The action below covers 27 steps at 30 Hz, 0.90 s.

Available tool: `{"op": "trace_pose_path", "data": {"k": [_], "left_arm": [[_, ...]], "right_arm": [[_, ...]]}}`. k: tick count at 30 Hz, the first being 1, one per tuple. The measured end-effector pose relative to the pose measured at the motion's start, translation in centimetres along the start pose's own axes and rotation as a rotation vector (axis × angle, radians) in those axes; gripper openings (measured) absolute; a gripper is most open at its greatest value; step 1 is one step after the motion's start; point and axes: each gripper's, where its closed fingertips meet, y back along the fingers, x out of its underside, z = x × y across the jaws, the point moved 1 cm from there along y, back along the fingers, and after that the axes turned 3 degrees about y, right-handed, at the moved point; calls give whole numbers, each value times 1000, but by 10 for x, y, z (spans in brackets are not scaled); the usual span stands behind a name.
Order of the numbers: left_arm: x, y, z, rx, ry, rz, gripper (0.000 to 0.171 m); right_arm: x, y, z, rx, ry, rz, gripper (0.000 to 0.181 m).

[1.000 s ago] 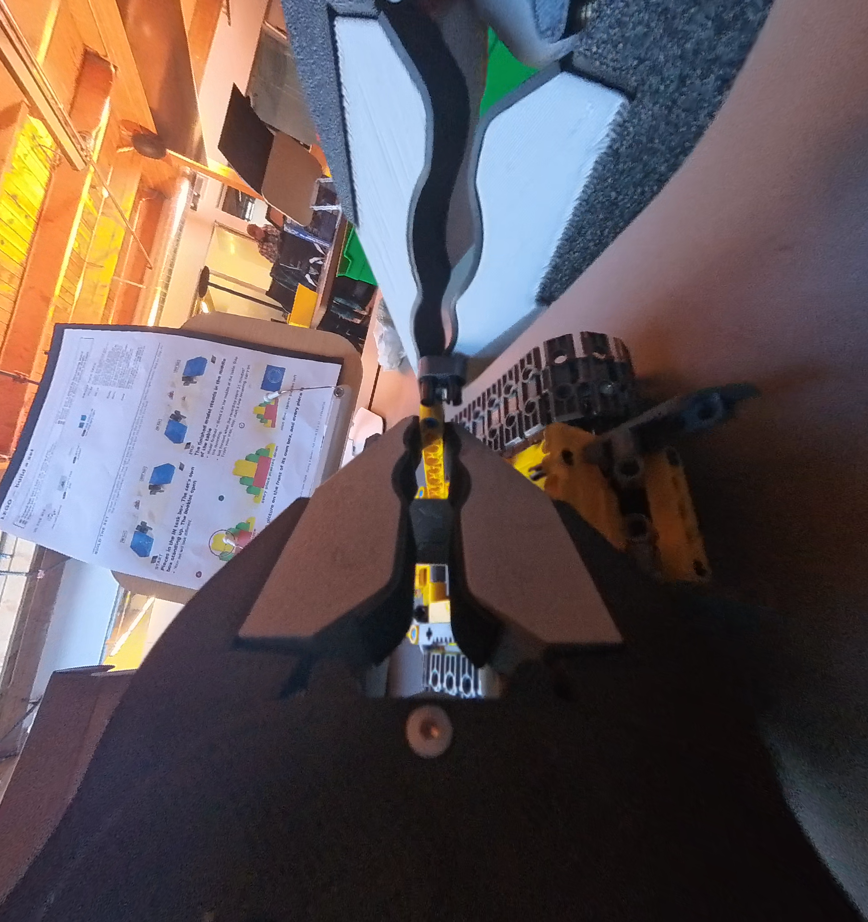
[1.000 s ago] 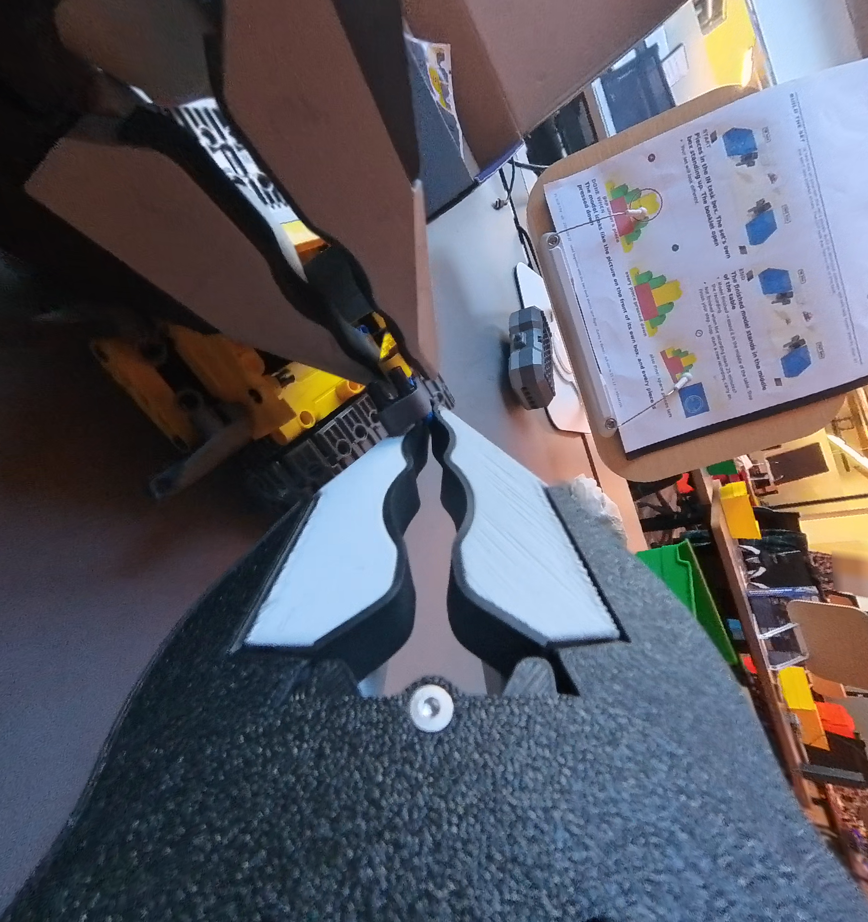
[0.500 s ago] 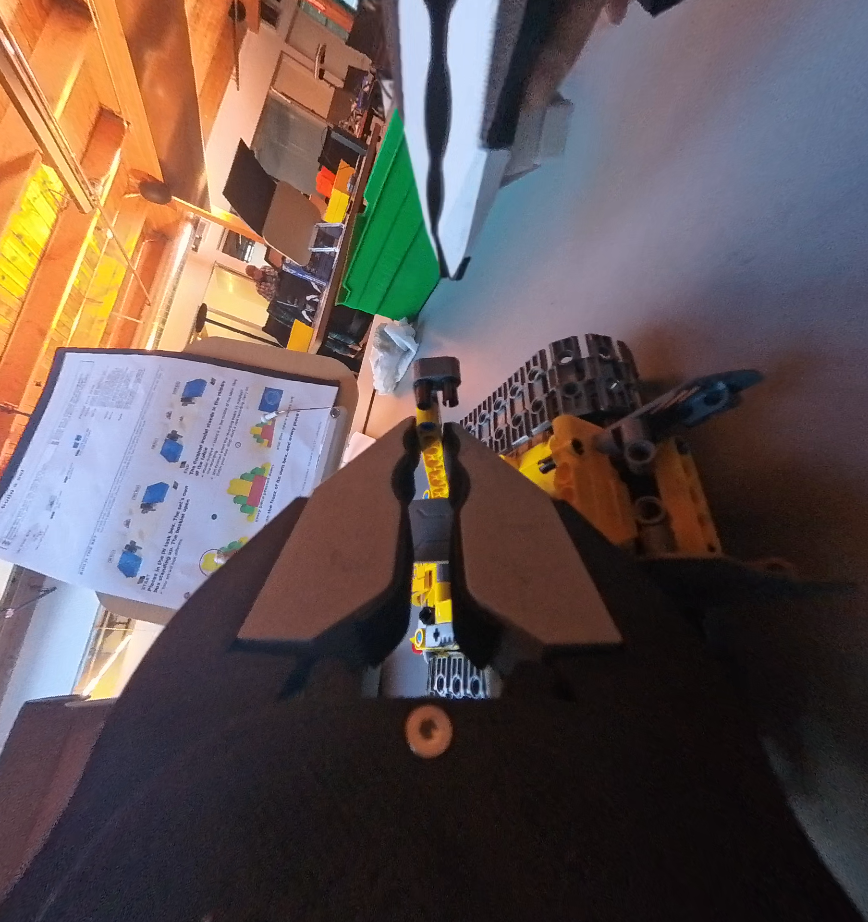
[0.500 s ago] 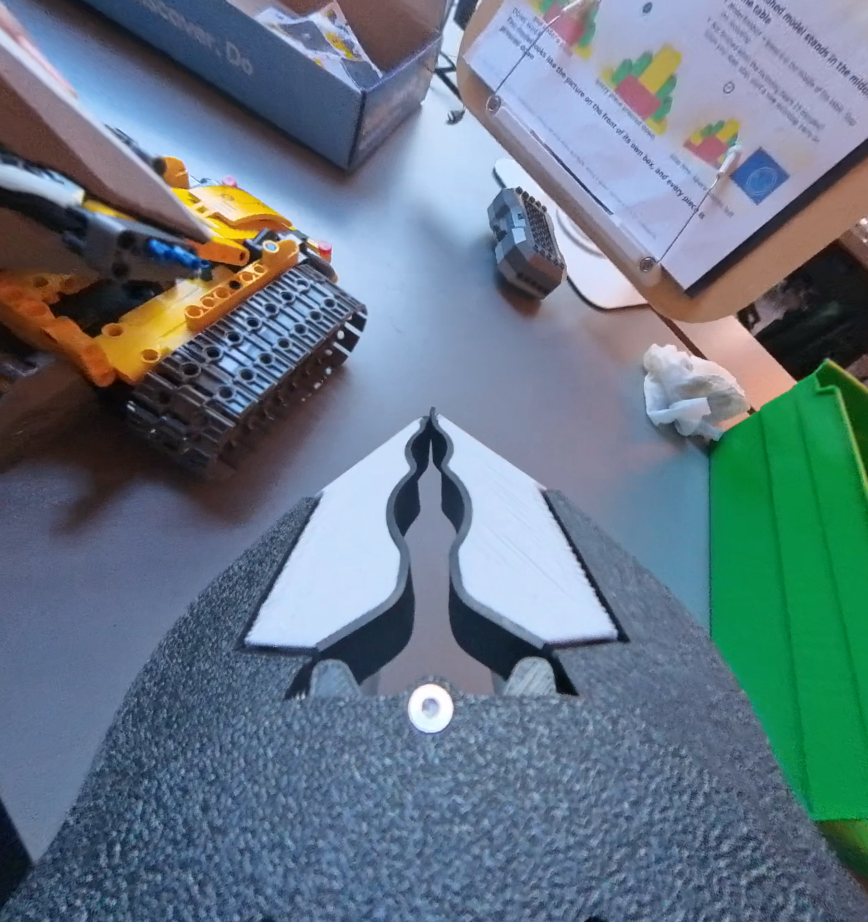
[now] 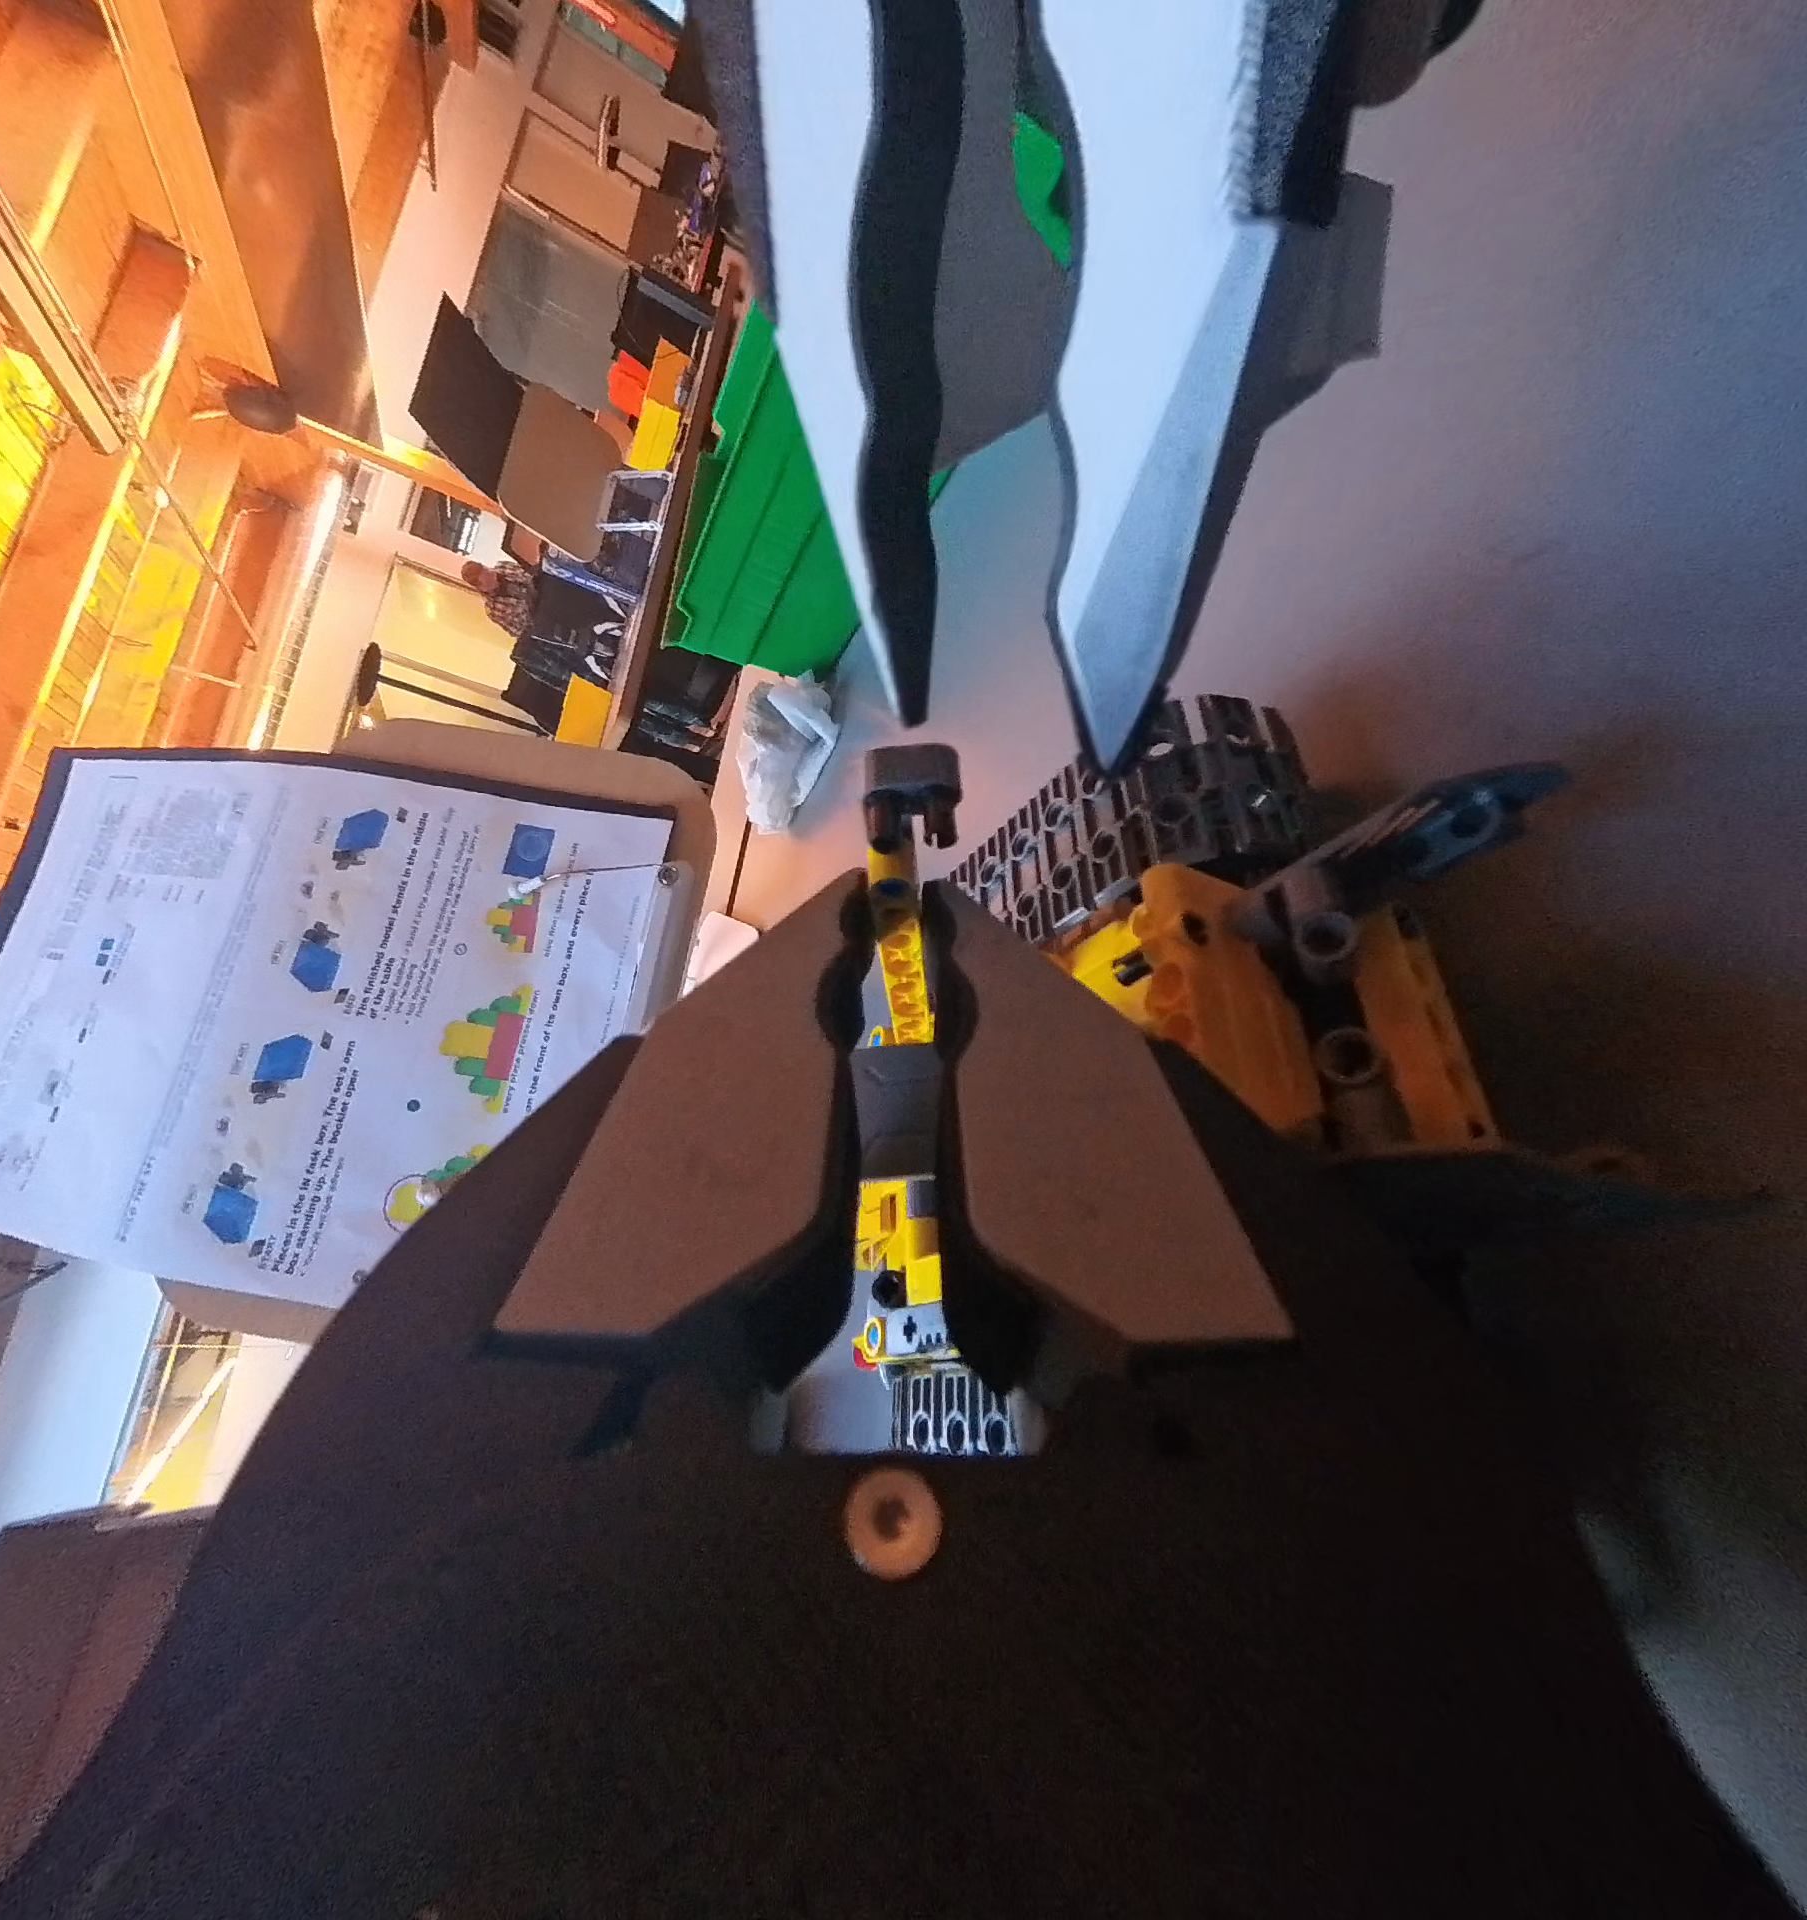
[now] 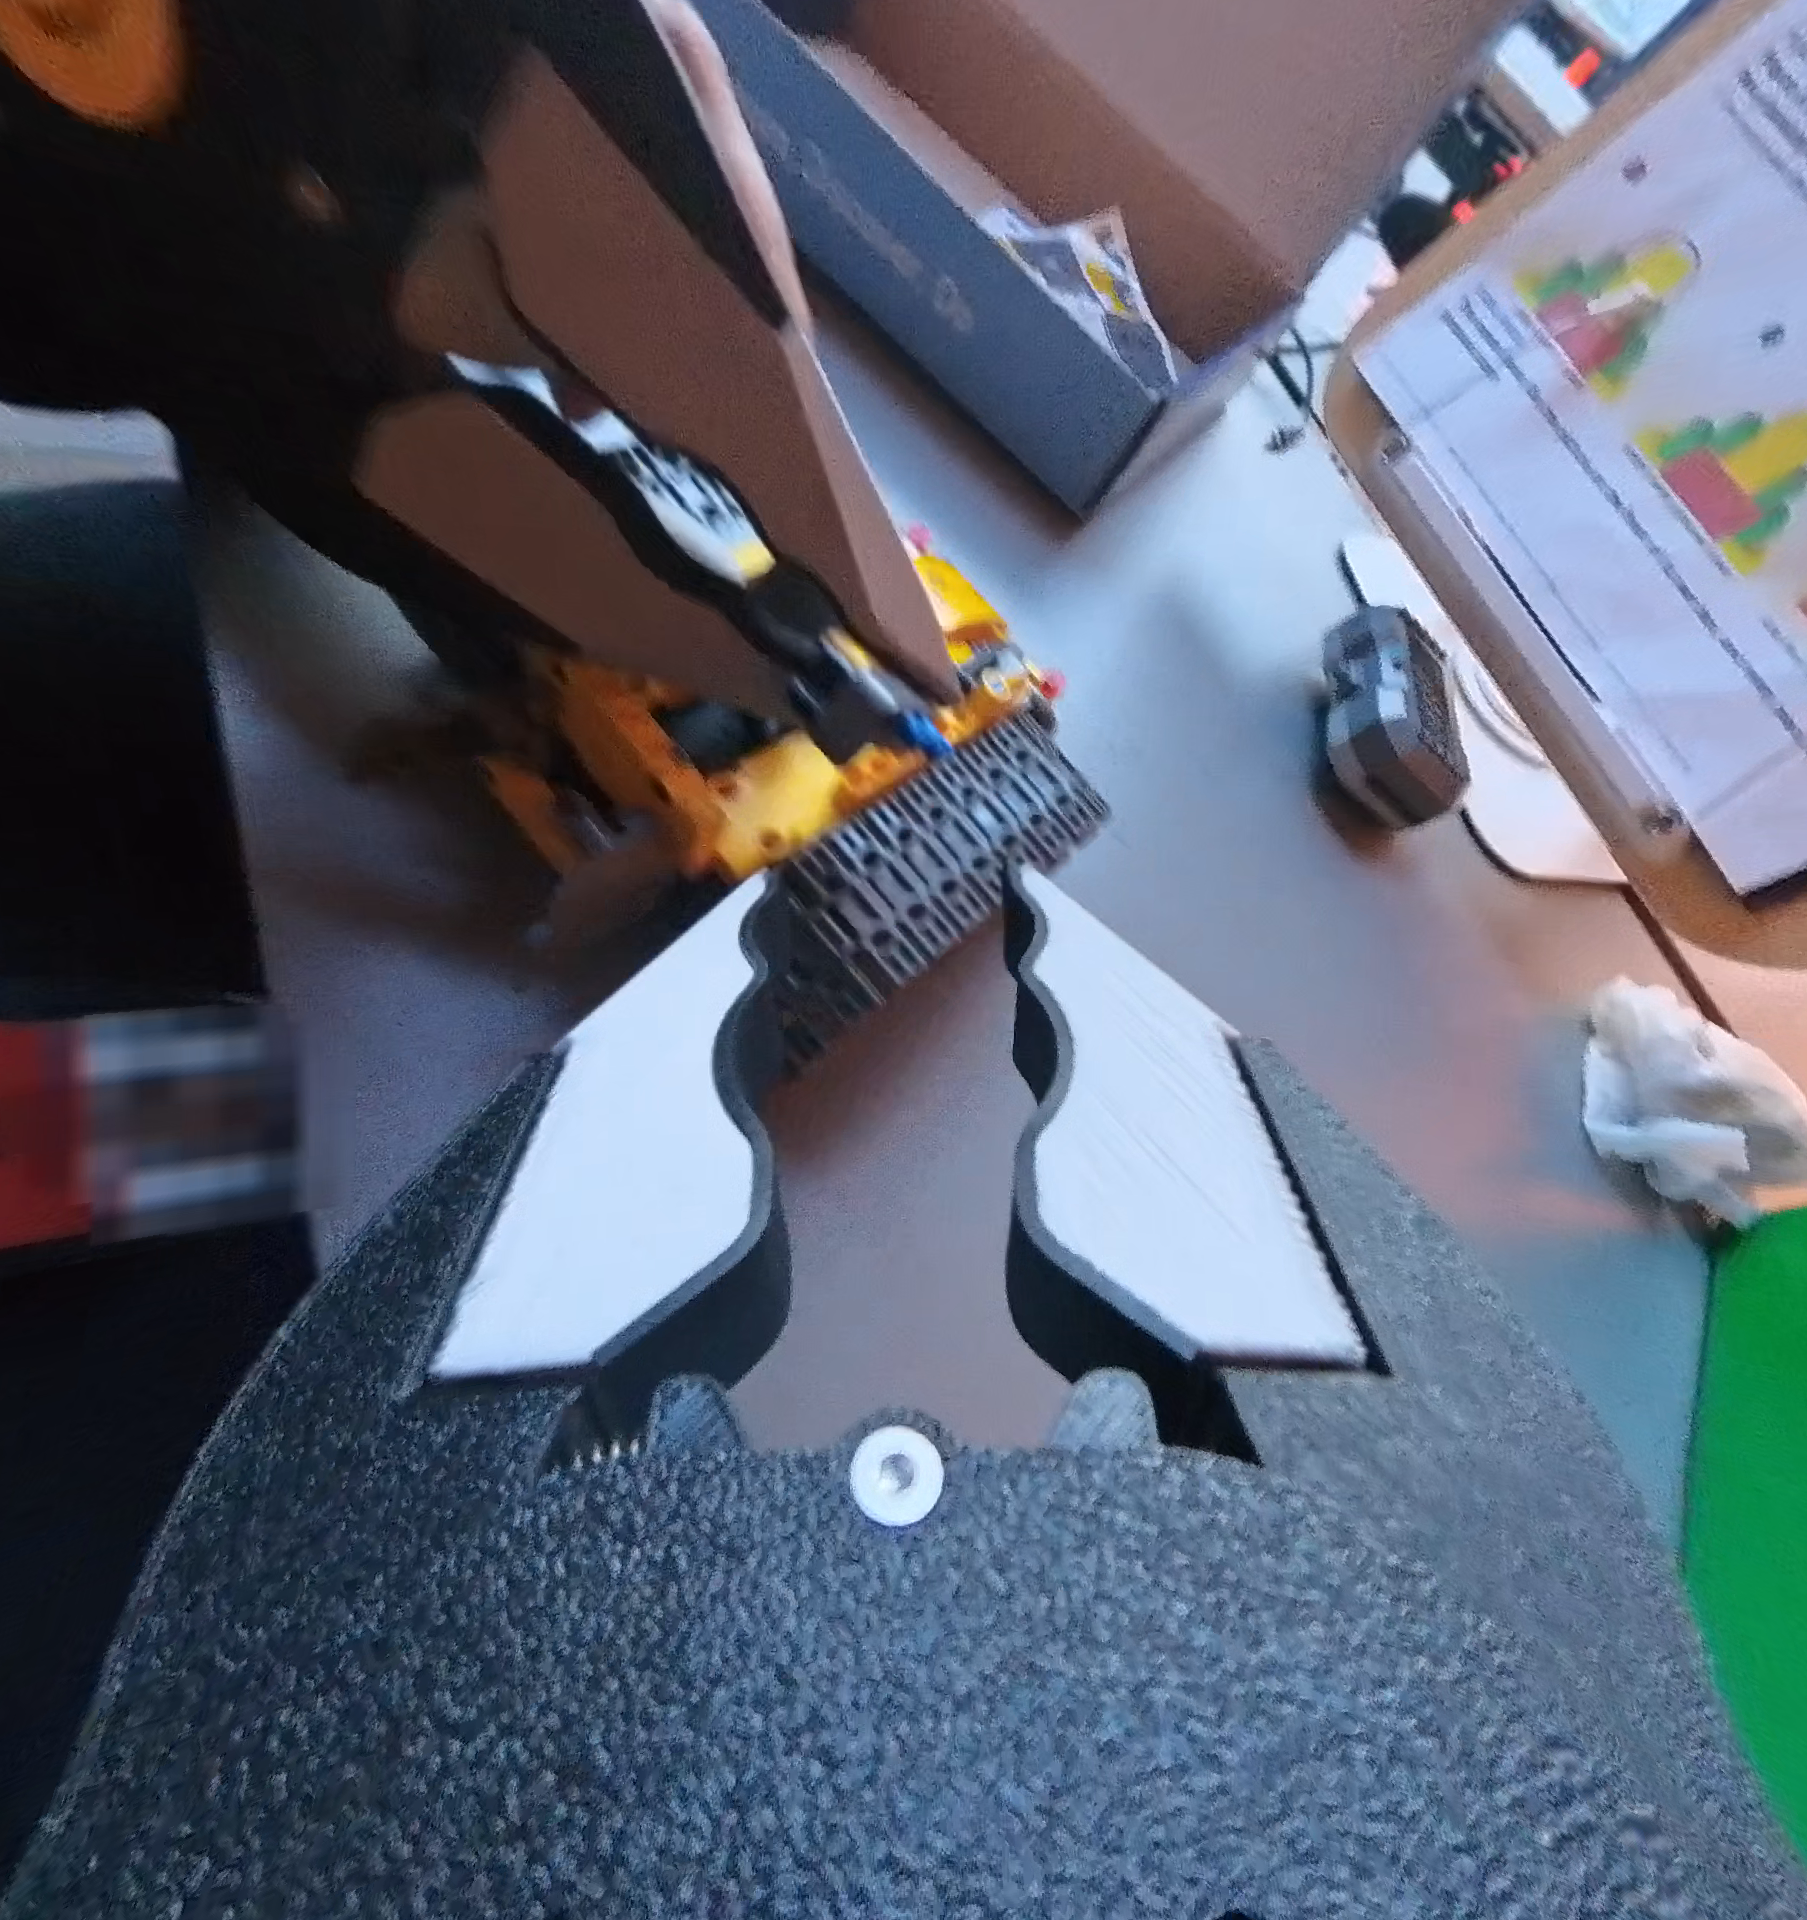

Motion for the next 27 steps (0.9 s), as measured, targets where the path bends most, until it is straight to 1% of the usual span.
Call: {"op": "trace_pose_path", "data": {"k": [2, 3, 5, 7, 9, 12, 14, 16, 19, 22, 25, 27], "left_arm": [[-1, -1, 0, 4, 5, 0, 5], [-1, -2, 0, 6, 12, -1, 5], [-2, -2, 0, 21, 41, -14, 5], [-3, -2, 0, 44, 76, -28, 5], [-4, -3, 0, 62, 101, -36, 5], [-4, -3, -1, 73, 93, -35, 5], [-3, -4, 0, 66, 92, -26, 5], [-3, -4, 1, 63, 107, -33, 5], [-4, -5, 2, 72, 118, -42, 5], [-5, -6, 2, 84, 130, -34, 5], [-4, -7, 1, 103, 178, -9, 5], [-5, -8, 2, 110, 182, 1, 5]], "right_arm": [[-14, -1, 2, -2, -31, -35, 40], [-17, -1, -1, 26, -34, -46, 41], [-16, -4, -7, 93, 20, -35, 43], [-16, -7, -4, 121, 128, -16, 42], [-18, -8, -2, 166, 294, 16, 32], [-19, -12, -6, 243, 536, 108, 18], [-19, -14, -9, 266, 637, 149, 15], [-20, -14, -11, 285, 696, 173, 15], [-20, -13, -11, 294, 733, 188, 14], [-19, -13, -11, 271, 691, 174, 14], [-18, -12, -12, 260, 630, 152, 15], [-20, -10, -11, 262, 623, 127, 15]]}}
